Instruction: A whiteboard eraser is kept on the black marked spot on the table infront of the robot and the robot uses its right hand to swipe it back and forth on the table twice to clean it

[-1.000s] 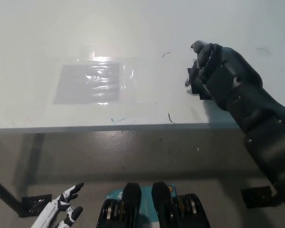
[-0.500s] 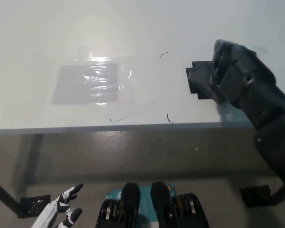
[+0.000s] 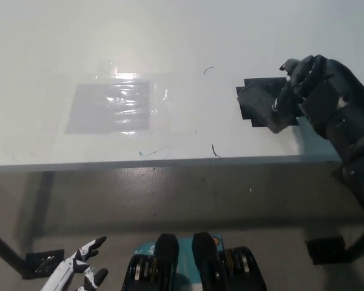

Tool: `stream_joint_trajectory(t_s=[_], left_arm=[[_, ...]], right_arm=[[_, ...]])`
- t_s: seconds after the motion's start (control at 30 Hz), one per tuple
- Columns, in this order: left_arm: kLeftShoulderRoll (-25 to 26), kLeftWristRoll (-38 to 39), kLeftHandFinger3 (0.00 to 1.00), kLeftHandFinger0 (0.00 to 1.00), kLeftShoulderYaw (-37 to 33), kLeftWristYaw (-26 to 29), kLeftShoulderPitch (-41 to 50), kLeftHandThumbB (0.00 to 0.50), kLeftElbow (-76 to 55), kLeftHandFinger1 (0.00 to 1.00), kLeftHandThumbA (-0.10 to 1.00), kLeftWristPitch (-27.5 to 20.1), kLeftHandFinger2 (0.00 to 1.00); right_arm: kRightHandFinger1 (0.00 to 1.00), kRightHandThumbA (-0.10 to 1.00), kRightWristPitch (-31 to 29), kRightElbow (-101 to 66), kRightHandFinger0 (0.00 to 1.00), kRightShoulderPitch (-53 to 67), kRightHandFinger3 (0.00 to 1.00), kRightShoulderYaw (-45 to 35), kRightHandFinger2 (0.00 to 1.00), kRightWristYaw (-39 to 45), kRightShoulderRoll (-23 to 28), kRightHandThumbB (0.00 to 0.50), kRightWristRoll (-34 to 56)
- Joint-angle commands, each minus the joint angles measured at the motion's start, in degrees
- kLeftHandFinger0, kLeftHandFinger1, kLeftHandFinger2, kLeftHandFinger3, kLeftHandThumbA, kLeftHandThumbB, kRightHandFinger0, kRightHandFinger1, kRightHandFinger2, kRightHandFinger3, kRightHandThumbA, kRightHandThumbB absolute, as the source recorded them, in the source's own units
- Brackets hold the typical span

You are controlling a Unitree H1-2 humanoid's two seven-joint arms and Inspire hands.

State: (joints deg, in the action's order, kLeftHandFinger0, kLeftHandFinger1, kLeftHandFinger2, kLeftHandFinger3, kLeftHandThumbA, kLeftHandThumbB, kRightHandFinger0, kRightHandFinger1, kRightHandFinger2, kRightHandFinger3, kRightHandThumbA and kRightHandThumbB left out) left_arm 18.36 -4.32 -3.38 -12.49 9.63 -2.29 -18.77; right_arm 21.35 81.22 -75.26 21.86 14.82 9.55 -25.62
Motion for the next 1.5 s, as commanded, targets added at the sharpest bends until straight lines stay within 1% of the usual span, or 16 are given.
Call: stream_joint_trajectory(t_s=[0.0,0.03,0.13,0.17,0.2,0.27,0.4,0.53,0.7,0.83,1.03,1.13,1.33,1.37,1.43,1.47], left_arm=[[1.66,-0.79,1.0,1.0,0.18,-0.45,0.09,0.371,-1.34,1.0,0.78,-1.93,1.0],[1.71,-1.34,1.0,1.0,0.16,-0.31,0.09,0.366,-1.42,1.0,0.77,-2.05,1.0],[1.89,-1.75,1.0,1.0,0.04,-0.42,-0.5,0.37,-1.18,1.0,0.75,-2.26,1.0],[1.88,-1.86,1.0,1.0,0.02,-0.39,-0.52,0.374,-1.16,1.0,0.73,-2.32,1.0],[1.85,-1.85,1.0,1.0,0.0,-0.37,-0.53,0.375,-1.11,1.0,0.73,-2.36,1.0],[1.86,-2.34,1.0,1.0,-0.06,-0.19,-0.68,0.375,-1.14,1.0,0.72,-2.33,1.0],[1.86,-2.95,1.0,1.0,-0.12,-0.04,-0.56,0.379,-1.28,1.0,0.72,-2.37,1.0],[1.84,-2.83,1.0,1.0,-0.13,-0.13,-0.49,0.377,-1.44,1.0,0.71,-2.33,1.0],[1.97,-2.9,1.0,1.0,0.12,-0.09,-0.56,0.375,-1.92,1.0,0.71,-1.8,1.0],[1.93,-2.92,1.0,1.0,-0.01,-0.11,-0.38,0.375,-1.77,1.0,0.71,-2.13,1.0],[2.06,-2.56,1.0,1.0,0.13,-0.21,-0.24,0.375,-1.76,1.0,0.72,-1.91,1.0],[2.03,-2.7,1.0,1.0,0.02,-0.23,-0.38,0.372,-1.61,1.0,0.72,-1.95,1.0],[2.07,-2.99,1.0,1.0,-0.01,-0.15,-0.56,0.378,-1.81,1.0,0.73,-2.04,1.0],[2.07,-3.07,1.0,1.0,0.0,-0.15,-0.54,0.378,-1.9,1.0,0.73,-1.88,1.0],[2.06,-2.96,1.0,1.0,-0.13,-0.34,-0.59,0.369,-2.1,1.0,0.71,-1.47,1.0],[2.02,-2.8,1.0,1.0,-0.22,-0.5,-0.74,0.37,-2.17,1.0,0.71,-1.09,1.0]], right_arm=[[1.0,1.0,-3.2,-1.26,1.0,-1.87,1.0,-2.69,1.0,0.53,-0.17,0.246,3.47],[1.0,1.0,-2.59,-1.28,1.0,-2.28,1.0,-3.37,1.0,-0.21,-0.32,0.281,3.76],[1.0,1.0,-3.51,-1.81,1.0,-3.18,1.0,-7.32,1.0,-0.48,-0.01,0.28,6.78],[1.0,1.0,-5.18,-2.29,1.0,-3.57,1.0,-7.74,1.0,0.6,0.13,0.218,6.81],[1.0,1.0,-6.68,-2.79,1.0,-3.92,1.0,-8.08,1.0,1.63,0.3,0.206,7.0],[1.0,1.0,-5.37,-2.64,1.0,-5.04,1.0,-7.88,1.0,0.07,-0.03,0.253,6.18],[1.0,1.0,-4.18,-2.91,1.0,-6.3,1.0,-9.28,1.0,0.48,-0.07,0.252,7.46],[1.0,1.0,-2.67,-2.3,1.0,-7.52,1.0,-8.08,1.0,-0.51,-0.27,0.295,6.32],[1.0,1.0,-3.32,-2.22,1.0,-8.82,1.0,-7.1,1.0,-0.05,-0.14,0.251,5.9],[1.0,1.0,-3.24,-2.05,1.0,-7.7,1.0,-5.65,1.0,1.05,-0.19,0.266,5.28],[1.0,1.0,-4.68,-2.72,1.0,-5.37,1.0,-4.82,1.0,1.39,-0.85,0.186,6.0],[1.0,1.0,-2.39,-1.36,1.0,-4.99,1.0,-3.25,1.0,0.92,-1.68,0.249,4.66],[1.0,1.0,-0.19,-0.19,1.0,-2.45,1.0,-2.23,1.0,-1.04,-3.77,0.282,4.68],[1.0,1.0,-0.08,-0.13,1.0,-2.21,1.0,-2.14,1.0,-0.94,-4.04,0.273,4.72],[1.0,1.0,-2.96,-0.24,1.0,-0.72,1.0,-3.02,1.0,0.36,-4.36,0.207,5.97],[1.0,1.0,-4.43,-0.39,1.0,0.1,1.0,-3.53,1.0,0.13,-4.53,0.21,6.5]])
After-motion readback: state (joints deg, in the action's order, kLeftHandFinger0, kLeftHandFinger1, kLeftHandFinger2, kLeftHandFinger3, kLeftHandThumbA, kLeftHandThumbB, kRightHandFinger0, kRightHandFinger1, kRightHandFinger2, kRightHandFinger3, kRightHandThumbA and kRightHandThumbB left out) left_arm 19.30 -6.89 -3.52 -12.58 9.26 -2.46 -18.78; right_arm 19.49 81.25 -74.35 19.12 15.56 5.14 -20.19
